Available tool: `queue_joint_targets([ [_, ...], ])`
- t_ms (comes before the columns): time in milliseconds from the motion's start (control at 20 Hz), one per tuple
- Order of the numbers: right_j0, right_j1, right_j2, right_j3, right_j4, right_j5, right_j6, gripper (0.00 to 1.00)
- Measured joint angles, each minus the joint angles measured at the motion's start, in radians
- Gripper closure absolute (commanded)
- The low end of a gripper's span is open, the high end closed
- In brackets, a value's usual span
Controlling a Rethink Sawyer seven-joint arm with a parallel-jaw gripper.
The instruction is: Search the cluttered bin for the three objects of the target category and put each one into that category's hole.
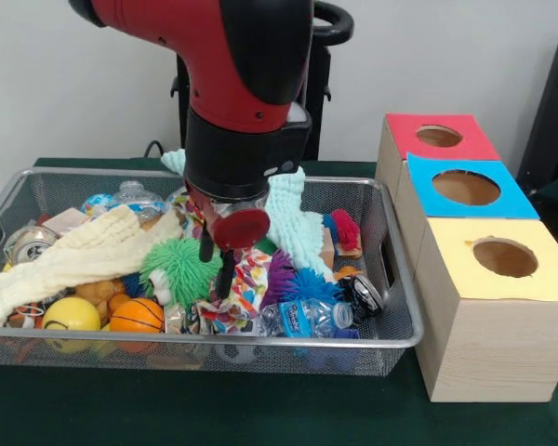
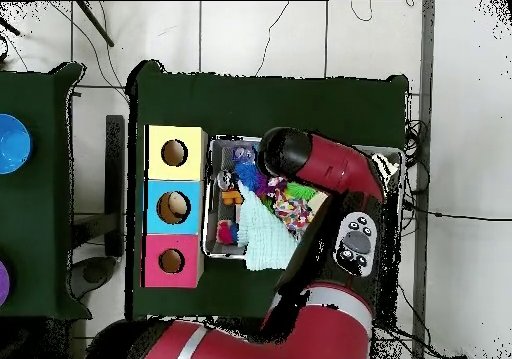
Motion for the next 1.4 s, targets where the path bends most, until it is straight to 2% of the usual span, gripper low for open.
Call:
queue_joint_targets([
  [250, 0.037, 0.0, -0.005, -0.025, 0.0, 0.008, 0.0, 0.0],
  [700, 0.101, 0.002, -0.022, -0.098, 0.006, 0.111, 0.0, 0.0],
  [1400, 0.129, 0.015, -0.039, -0.124, 0.042, 0.119, 0.0, 0.0],
])
